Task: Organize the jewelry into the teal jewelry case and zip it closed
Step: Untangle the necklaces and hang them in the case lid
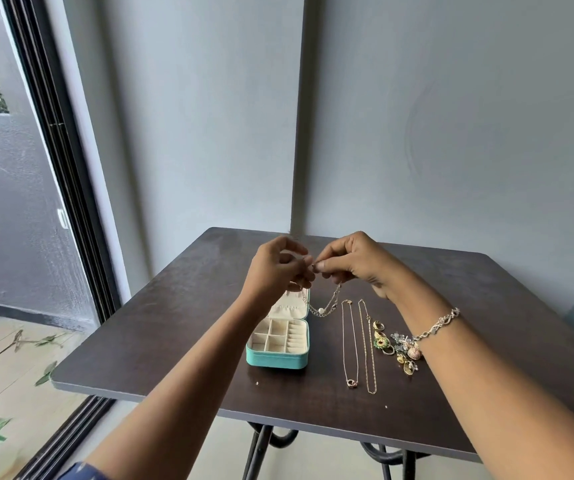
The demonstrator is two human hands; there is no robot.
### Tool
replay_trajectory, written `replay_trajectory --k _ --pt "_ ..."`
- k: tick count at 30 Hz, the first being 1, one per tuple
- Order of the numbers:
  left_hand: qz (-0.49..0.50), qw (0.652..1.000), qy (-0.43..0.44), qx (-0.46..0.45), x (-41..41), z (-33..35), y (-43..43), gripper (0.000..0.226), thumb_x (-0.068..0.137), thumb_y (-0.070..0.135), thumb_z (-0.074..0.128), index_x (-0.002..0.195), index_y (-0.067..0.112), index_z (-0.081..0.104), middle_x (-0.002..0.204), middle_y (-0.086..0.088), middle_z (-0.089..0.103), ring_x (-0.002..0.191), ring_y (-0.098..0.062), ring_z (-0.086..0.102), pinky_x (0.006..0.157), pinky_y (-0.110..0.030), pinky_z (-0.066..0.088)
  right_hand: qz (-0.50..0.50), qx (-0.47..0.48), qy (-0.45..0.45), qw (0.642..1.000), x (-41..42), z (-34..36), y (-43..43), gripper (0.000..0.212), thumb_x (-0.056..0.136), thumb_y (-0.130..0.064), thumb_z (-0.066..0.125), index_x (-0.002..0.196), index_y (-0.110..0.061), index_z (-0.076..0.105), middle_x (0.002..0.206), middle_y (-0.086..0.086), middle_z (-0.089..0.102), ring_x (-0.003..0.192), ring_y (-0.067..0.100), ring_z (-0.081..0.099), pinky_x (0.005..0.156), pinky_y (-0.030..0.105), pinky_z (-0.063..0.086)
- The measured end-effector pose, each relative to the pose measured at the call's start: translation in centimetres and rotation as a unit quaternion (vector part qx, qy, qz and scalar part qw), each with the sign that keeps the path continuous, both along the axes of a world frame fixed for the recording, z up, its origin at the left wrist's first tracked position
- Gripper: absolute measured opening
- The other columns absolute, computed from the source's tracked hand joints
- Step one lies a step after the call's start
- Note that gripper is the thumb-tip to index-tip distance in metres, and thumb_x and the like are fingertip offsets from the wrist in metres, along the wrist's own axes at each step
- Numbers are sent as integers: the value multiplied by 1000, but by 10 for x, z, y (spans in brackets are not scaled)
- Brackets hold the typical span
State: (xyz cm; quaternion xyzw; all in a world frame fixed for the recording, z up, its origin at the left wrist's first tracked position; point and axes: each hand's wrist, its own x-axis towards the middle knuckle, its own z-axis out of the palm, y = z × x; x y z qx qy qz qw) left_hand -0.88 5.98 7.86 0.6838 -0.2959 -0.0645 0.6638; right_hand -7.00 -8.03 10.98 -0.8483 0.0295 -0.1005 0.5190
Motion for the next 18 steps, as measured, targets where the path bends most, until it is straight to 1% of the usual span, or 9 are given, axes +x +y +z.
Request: replay_trajectory --k 2,5,8,9,10,12,13,16,18 --pt "28 999 20 -11 11 -10 2 10 89 9 57 79 11 55 65 -6 64 52 -12 59 52 -23 46 8 16 9 1000 6 -2 1 15 79 3 64 68 -7 65 46 -4 59 40 5 50 46 16 44" --pt "114 992 42 -15 37 -34 5 14 89 12 58 75 13 56 72 -7 64 65 -14 58 61 -28 47 18 36 19 999 16 -4 2 13 80 2 63 70 -6 65 49 -3 60 41 5 51 47 14 48" --pt "165 984 61 4 59 -62 10 6 87 11 60 81 11 61 78 -5 62 70 -14 53 66 -28 43 22 48 26 998 25 -6 0 13 82 2 62 71 -6 65 50 -3 62 42 6 54 49 16 50" --pt "169 983 71 10 65 -70 11 3 87 11 59 87 10 62 83 -6 63 70 -13 53 66 -26 42 22 51 27 998 28 -7 0 14 82 2 61 71 -6 64 50 -3 62 42 6 54 50 16 51" --pt "171 982 84 16 71 -79 12 7 87 11 59 93 9 62 90 -9 64 74 -13 54 69 -25 42 23 52 28 998 32 -8 -1 14 82 2 61 71 -6 64 50 -3 63 42 6 55 50 16 51" --pt "168 979 109 31 81 -95 11 19 87 12 59 105 7 59 105 -14 64 88 -22 58 79 -29 42 25 54 28 998 38 -11 -1 15 82 2 60 71 -6 64 51 -2 64 42 6 56 51 16 51" --pt "164 978 121 35 86 -101 10 25 88 12 58 111 5 56 110 -16 62 92 -25 57 80 -30 42 26 57 28 998 42 -13 -1 15 83 3 60 71 -6 64 51 -2 64 42 6 56 51 16 51" --pt "116 970 213 -12 94 -113 6 36 89 10 57 123 0 47 109 -15 58 88 -26 56 77 -35 45 24 67 24 997 52 -20 -1 16 83 3 59 71 -5 63 54 0 64 44 7 56 51 16 51" --pt "88 960 263 -45 97 -116 3 37 89 7 57 123 -1 46 106 -16 57 80 -26 58 71 -35 48 20 73 20 997 58 -24 -2 16 83 2 59 70 -6 63 55 1 64 44 7 56 51 15 51"
